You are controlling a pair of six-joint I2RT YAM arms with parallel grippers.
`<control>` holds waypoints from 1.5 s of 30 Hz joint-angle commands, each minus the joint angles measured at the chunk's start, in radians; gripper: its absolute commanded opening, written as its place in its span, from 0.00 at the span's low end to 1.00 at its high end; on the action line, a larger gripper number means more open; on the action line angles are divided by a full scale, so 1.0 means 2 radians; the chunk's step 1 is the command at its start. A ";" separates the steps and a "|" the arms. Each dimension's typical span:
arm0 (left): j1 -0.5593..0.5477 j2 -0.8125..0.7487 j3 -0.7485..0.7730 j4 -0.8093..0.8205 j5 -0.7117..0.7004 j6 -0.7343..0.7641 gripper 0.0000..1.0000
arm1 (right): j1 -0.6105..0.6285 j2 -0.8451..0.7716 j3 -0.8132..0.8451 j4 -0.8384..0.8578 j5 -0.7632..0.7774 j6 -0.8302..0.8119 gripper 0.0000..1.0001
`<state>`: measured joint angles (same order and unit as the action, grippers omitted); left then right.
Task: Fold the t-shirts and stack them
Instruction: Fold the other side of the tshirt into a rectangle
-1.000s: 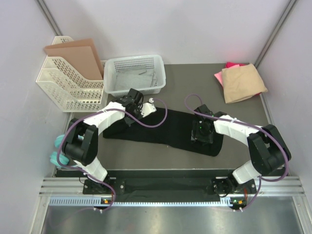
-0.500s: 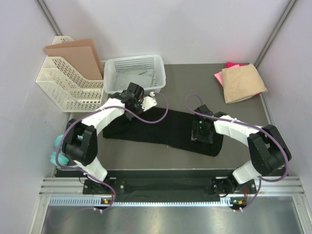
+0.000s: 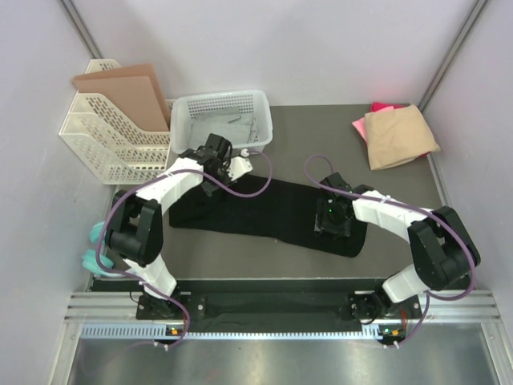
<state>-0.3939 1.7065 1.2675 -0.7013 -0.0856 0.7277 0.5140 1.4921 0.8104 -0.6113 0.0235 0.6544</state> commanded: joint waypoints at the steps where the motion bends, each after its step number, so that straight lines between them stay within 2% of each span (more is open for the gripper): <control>1: 0.001 -0.011 0.015 -0.036 0.038 -0.007 0.46 | -0.002 0.009 -0.019 0.023 0.007 -0.007 0.56; 8: 0.001 -0.023 -0.018 -0.030 0.064 -0.019 0.48 | -0.002 0.015 -0.015 0.025 0.003 -0.005 0.56; 24: -0.009 -0.006 -0.016 -0.004 0.077 -0.046 0.47 | -0.001 0.013 -0.016 0.024 0.002 -0.002 0.56; 25: -0.009 -0.003 -0.018 -0.003 0.077 -0.046 0.46 | -0.001 0.014 -0.015 0.024 0.001 -0.002 0.56; 28: -0.009 0.001 -0.025 0.008 0.065 -0.045 0.34 | -0.001 0.014 -0.013 0.024 0.001 -0.002 0.56; 29: -0.009 0.003 -0.026 0.009 0.062 -0.044 0.27 | -0.001 0.014 -0.013 0.023 0.002 -0.002 0.56; 33: -0.008 0.015 -0.026 0.020 0.047 -0.040 0.11 | -0.001 0.011 -0.013 0.023 0.001 -0.002 0.56; 36: -0.008 0.023 -0.020 0.022 0.031 -0.039 0.04 | -0.001 0.009 -0.016 0.023 0.003 -0.002 0.56; 39: -0.008 0.026 -0.018 0.019 0.030 -0.037 0.00 | -0.001 0.008 -0.019 0.024 0.003 -0.002 0.56; 45: -0.007 0.020 -0.009 0.023 0.011 -0.027 0.00 | -0.001 0.011 -0.019 0.030 0.002 -0.002 0.56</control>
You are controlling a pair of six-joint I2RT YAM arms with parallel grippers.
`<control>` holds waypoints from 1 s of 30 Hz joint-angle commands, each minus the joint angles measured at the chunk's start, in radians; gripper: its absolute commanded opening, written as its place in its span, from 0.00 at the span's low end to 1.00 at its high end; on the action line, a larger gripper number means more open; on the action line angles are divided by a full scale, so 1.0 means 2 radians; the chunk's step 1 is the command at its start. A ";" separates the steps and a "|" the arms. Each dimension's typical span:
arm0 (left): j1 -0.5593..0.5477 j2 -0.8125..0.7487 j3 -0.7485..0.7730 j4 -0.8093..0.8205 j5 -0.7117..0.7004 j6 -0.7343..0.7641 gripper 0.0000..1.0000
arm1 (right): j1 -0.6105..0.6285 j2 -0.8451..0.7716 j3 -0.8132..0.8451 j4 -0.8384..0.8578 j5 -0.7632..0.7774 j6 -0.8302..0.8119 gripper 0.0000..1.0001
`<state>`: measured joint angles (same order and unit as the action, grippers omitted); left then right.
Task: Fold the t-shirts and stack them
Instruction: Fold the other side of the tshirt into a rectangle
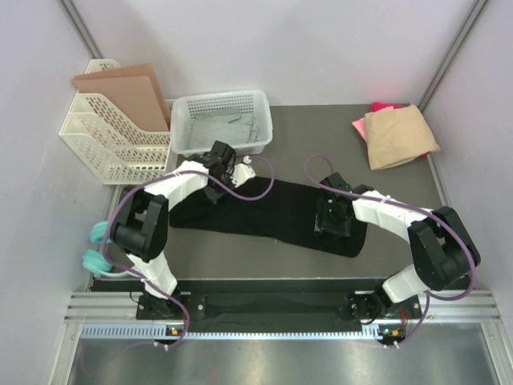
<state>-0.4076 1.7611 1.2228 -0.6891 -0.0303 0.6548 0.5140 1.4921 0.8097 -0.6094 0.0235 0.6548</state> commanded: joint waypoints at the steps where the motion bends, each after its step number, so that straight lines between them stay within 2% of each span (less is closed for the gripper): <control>1: 0.000 -0.007 0.020 0.017 -0.022 0.012 0.00 | -0.001 0.012 -0.019 0.029 0.001 -0.002 0.56; 10: 0.008 0.018 0.071 0.027 -0.062 0.042 0.00 | -0.001 0.011 -0.025 0.034 0.000 -0.004 0.56; 14: 0.003 0.024 0.103 -0.026 -0.027 0.016 0.00 | 0.000 0.009 -0.031 0.037 0.000 -0.004 0.56; 15: -0.001 0.021 0.098 -0.033 -0.018 0.012 0.33 | -0.002 0.009 -0.031 0.038 0.000 -0.005 0.56; 16: -0.009 0.017 0.090 -0.038 -0.017 0.008 0.48 | -0.001 0.009 -0.031 0.039 0.000 -0.006 0.56; 17: -0.014 0.005 0.080 -0.036 -0.017 0.003 0.53 | -0.002 0.012 -0.031 0.040 0.000 -0.005 0.56; 21: -0.030 -0.016 0.008 -0.004 -0.022 -0.001 0.53 | -0.002 0.017 -0.026 0.044 -0.005 -0.005 0.56; 30: -0.032 0.001 -0.006 0.035 -0.042 -0.020 0.47 | 0.000 0.007 -0.026 0.037 -0.004 -0.006 0.56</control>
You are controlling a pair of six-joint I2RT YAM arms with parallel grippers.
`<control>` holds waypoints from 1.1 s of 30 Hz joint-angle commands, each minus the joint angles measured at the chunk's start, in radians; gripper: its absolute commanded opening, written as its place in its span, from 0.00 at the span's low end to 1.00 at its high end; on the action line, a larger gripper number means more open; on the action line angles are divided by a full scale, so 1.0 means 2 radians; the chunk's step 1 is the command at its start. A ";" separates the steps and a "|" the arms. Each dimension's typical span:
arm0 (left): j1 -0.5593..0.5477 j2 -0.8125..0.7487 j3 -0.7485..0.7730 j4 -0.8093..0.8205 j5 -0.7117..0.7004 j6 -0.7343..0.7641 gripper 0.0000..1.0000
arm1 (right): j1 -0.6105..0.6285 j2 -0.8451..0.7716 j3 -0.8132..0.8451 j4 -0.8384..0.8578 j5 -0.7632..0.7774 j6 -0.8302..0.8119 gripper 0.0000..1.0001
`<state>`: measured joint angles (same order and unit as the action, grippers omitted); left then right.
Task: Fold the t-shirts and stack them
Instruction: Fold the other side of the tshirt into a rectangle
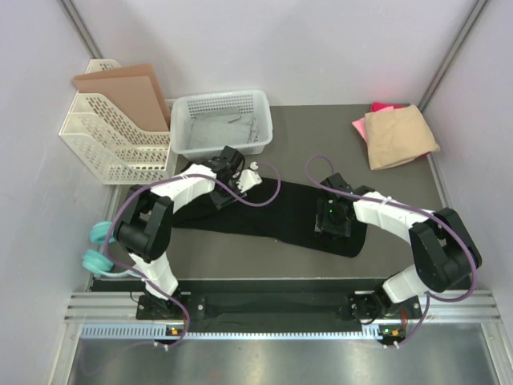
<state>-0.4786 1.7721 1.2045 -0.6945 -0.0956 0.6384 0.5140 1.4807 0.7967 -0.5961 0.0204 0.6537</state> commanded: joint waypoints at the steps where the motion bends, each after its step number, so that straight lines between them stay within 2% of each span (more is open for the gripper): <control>1: 0.004 0.000 0.006 0.038 -0.013 -0.011 0.46 | -0.001 0.012 -0.021 0.031 -0.003 -0.005 0.56; 3: 0.003 0.004 0.020 0.035 -0.015 -0.011 0.44 | -0.001 0.011 -0.023 0.030 -0.003 -0.005 0.56; 10: 0.004 -0.007 0.057 0.016 -0.010 -0.009 0.48 | -0.001 0.013 -0.029 0.035 -0.003 -0.005 0.56; 16: 0.005 -0.001 0.042 0.021 -0.015 -0.006 0.36 | -0.001 0.011 -0.029 0.033 -0.003 -0.004 0.56; 18: 0.005 -0.001 0.034 0.022 -0.012 -0.008 0.36 | -0.001 0.010 -0.029 0.033 -0.003 -0.005 0.56; 22: 0.004 -0.004 0.028 0.010 0.009 -0.022 0.49 | -0.001 0.014 -0.029 0.034 -0.003 -0.005 0.56; 26: 0.004 -0.012 0.011 0.011 0.012 -0.028 0.52 | -0.001 0.016 -0.026 0.036 -0.004 -0.005 0.56; 30: 0.004 -0.010 -0.004 0.023 -0.001 -0.027 0.52 | -0.001 0.016 -0.022 0.033 -0.004 -0.005 0.56; 33: 0.005 -0.009 -0.009 0.031 -0.007 -0.020 0.45 | -0.001 0.015 -0.019 0.029 -0.003 -0.006 0.56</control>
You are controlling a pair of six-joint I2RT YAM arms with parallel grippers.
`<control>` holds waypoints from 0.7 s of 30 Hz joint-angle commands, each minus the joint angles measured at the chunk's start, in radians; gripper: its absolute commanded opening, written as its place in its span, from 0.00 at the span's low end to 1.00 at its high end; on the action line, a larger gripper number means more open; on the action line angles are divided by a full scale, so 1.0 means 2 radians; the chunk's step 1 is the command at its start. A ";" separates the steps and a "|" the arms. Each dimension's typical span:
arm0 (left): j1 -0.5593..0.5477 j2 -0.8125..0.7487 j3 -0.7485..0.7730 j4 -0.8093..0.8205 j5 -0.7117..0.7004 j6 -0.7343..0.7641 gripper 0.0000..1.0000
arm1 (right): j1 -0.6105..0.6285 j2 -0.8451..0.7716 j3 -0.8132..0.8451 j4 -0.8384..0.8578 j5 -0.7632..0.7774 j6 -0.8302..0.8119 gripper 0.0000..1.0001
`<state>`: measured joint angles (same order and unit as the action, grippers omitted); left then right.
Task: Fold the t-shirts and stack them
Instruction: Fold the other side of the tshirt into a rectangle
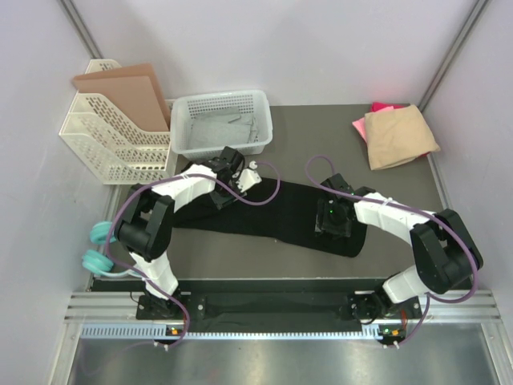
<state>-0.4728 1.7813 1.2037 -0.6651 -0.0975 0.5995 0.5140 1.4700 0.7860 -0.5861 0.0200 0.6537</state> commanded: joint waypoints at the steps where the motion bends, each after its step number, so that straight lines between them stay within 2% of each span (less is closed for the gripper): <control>1: 0.001 -0.011 -0.007 0.017 -0.008 0.000 0.43 | -0.001 0.020 -0.013 0.023 -0.002 -0.008 0.56; 2: 0.001 -0.009 -0.006 0.018 -0.010 0.001 0.41 | 0.000 0.020 -0.013 0.023 -0.002 -0.007 0.56; 7: 0.002 -0.008 0.000 0.021 -0.016 0.006 0.20 | -0.001 0.020 -0.018 0.025 -0.002 -0.006 0.56; 12: 0.002 -0.007 0.007 0.024 -0.029 0.015 0.06 | -0.001 0.019 -0.023 0.027 -0.002 -0.006 0.56; 17: 0.006 -0.007 0.009 0.029 -0.033 0.018 0.00 | -0.001 0.018 -0.023 0.027 -0.002 -0.006 0.56; 21: 0.015 -0.003 0.015 0.042 -0.047 0.030 0.00 | -0.002 0.019 -0.023 0.028 -0.003 -0.007 0.56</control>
<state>-0.4641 1.7813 1.1950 -0.6357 -0.1532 0.6312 0.5140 1.4700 0.7856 -0.5858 0.0193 0.6476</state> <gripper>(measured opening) 0.011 0.556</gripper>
